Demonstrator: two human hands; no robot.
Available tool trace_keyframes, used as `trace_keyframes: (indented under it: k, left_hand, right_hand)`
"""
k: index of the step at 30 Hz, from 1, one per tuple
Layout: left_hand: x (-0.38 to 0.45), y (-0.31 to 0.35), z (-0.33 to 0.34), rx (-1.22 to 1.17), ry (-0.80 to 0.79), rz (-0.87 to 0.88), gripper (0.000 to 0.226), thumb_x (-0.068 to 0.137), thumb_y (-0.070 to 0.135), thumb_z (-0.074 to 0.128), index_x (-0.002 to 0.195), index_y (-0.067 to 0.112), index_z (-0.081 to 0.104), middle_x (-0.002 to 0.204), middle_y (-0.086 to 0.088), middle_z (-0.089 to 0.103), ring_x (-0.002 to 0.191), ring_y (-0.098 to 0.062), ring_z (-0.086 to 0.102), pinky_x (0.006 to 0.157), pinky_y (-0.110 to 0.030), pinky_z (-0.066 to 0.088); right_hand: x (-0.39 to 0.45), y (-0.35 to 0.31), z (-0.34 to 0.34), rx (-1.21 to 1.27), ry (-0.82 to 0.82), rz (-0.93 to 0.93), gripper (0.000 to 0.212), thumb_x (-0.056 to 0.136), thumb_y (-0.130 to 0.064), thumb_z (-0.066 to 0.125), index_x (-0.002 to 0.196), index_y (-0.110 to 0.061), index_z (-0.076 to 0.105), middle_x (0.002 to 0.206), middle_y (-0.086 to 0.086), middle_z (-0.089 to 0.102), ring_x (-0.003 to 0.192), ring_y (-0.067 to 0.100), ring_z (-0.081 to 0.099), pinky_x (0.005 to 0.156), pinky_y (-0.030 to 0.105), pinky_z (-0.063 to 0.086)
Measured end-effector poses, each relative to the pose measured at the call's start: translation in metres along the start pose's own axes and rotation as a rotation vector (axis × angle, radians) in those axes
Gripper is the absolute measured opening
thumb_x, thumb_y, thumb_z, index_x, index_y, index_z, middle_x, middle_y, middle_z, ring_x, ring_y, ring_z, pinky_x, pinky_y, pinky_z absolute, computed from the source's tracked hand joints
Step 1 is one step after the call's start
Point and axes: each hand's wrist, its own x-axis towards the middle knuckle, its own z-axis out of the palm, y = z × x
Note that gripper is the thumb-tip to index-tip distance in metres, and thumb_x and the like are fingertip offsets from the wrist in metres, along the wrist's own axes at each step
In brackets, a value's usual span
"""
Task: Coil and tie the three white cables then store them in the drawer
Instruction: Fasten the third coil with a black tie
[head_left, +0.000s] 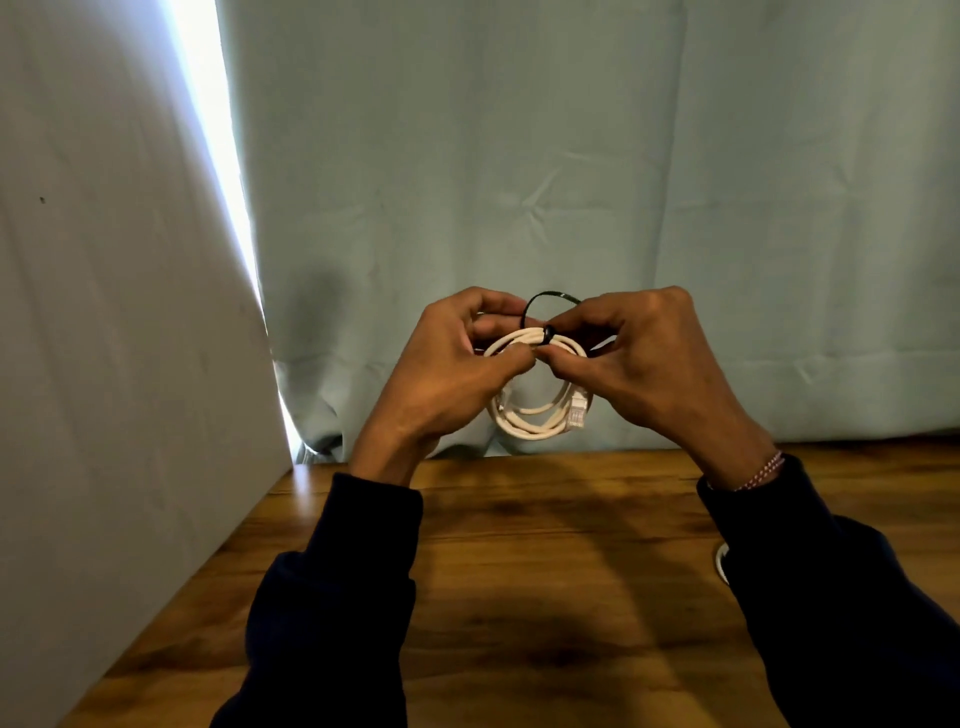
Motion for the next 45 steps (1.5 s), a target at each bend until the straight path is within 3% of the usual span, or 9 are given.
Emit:
trace_keyframes:
  k: [3, 8, 11, 16, 25, 30, 34, 39, 45]
  left_hand:
    - [0.002, -0.002, -0.001, -0.027, 0.022, 0.009, 0.033, 0.089, 0.006, 0.072, 0.122, 0.011, 0.066, 0.102, 0.0, 0.076, 0.094, -0.008, 0.073, 0.081, -0.022, 0.058]
    - [0.004, -0.006, -0.004, -0.105, 0.04, -0.079, 0.041, 0.085, 0.012, 0.077, 0.125, 0.011, 0.067, 0.1, -0.002, 0.077, 0.093, -0.011, 0.074, 0.083, -0.023, 0.058]
    - [0.005, -0.01, -0.006, -0.143, 0.034, -0.192, 0.029, 0.085, 0.019, 0.077, 0.112, 0.007, 0.073, 0.093, -0.006, 0.078, 0.09, -0.018, 0.075, 0.082, -0.026, 0.059]
    - [0.006, -0.013, -0.003, -0.087, 0.006, -0.254, 0.022, 0.087, 0.031, 0.074, 0.094, 0.012, 0.079, 0.086, -0.004, 0.078, 0.085, -0.015, 0.073, 0.078, -0.025, 0.058]
    - [0.008, -0.013, 0.002, -0.451, 0.024, -0.291, 0.013, 0.089, 0.0, 0.067, 0.098, -0.006, 0.074, 0.09, -0.026, 0.071, 0.079, -0.025, 0.067, 0.074, -0.03, 0.054]
    - [0.009, -0.014, 0.006, -0.723, -0.011, -0.363, 0.02, 0.089, -0.004, 0.063, 0.106, -0.011, 0.07, 0.091, -0.023, 0.07, 0.078, -0.023, 0.067, 0.075, -0.029, 0.056]
    - [0.01, -0.014, 0.011, -0.494, 0.039, -0.234, 0.015, 0.091, 0.0, 0.064, 0.099, 0.0, 0.076, 0.088, -0.019, 0.07, 0.074, -0.02, 0.059, 0.065, -0.024, 0.049]
    - [0.008, -0.014, 0.011, -0.322, 0.024, -0.089, 0.015, 0.093, 0.008, 0.065, 0.1, 0.01, 0.078, 0.077, -0.007, 0.071, 0.072, -0.014, 0.057, 0.062, -0.021, 0.046]
    - [0.006, -0.015, 0.014, -0.098, -0.011, 0.014, 0.016, 0.094, 0.015, 0.066, 0.106, 0.014, 0.078, 0.085, 0.0, 0.077, 0.071, 0.001, 0.062, 0.065, -0.015, 0.046]
  right_hand:
    - [0.001, 0.0, -0.002, 0.001, 0.01, -0.011, 0.023, 0.081, -0.025, 0.082, 0.1, -0.012, 0.08, 0.085, 0.0, 0.078, 0.07, 0.005, 0.07, 0.068, 0.023, 0.06]
    - [0.0, 0.001, -0.003, 0.017, 0.026, -0.015, 0.024, 0.082, -0.023, 0.082, 0.102, -0.011, 0.079, 0.087, 0.001, 0.077, 0.072, 0.006, 0.07, 0.07, 0.023, 0.061]
    - [0.001, 0.002, -0.001, 0.024, 0.02, -0.012, 0.024, 0.082, -0.022, 0.082, 0.103, -0.011, 0.079, 0.089, 0.001, 0.077, 0.073, 0.006, 0.071, 0.07, 0.022, 0.061]
    - [0.0, 0.004, -0.001, 0.033, 0.017, -0.008, 0.023, 0.082, -0.02, 0.082, 0.102, -0.01, 0.079, 0.089, 0.001, 0.077, 0.074, 0.006, 0.071, 0.07, 0.021, 0.061]
    - [0.0, -0.001, 0.001, 0.074, 0.022, -0.006, 0.022, 0.081, -0.018, 0.082, 0.102, -0.011, 0.079, 0.088, -0.002, 0.077, 0.074, 0.001, 0.07, 0.069, 0.013, 0.057]
    - [0.001, 0.0, -0.002, 0.087, 0.029, 0.02, 0.025, 0.082, -0.021, 0.082, 0.105, -0.012, 0.079, 0.09, -0.002, 0.077, 0.075, 0.0, 0.069, 0.069, 0.014, 0.057]
    - [0.002, 0.002, -0.004, 0.098, -0.028, 0.107, 0.028, 0.08, -0.029, 0.083, 0.104, -0.016, 0.08, 0.088, -0.005, 0.077, 0.073, 0.002, 0.07, 0.069, 0.019, 0.059]
    - [0.003, -0.005, -0.013, 0.266, -0.123, 0.28, 0.034, 0.072, -0.044, 0.08, 0.099, -0.023, 0.08, 0.083, -0.012, 0.076, 0.074, 0.001, 0.072, 0.066, 0.014, 0.057]
    - [0.004, 0.002, -0.015, 0.41, -0.032, 0.405, 0.015, 0.087, -0.023, 0.074, 0.098, -0.013, 0.077, 0.086, 0.0, 0.076, 0.075, 0.011, 0.075, 0.069, 0.029, 0.063]
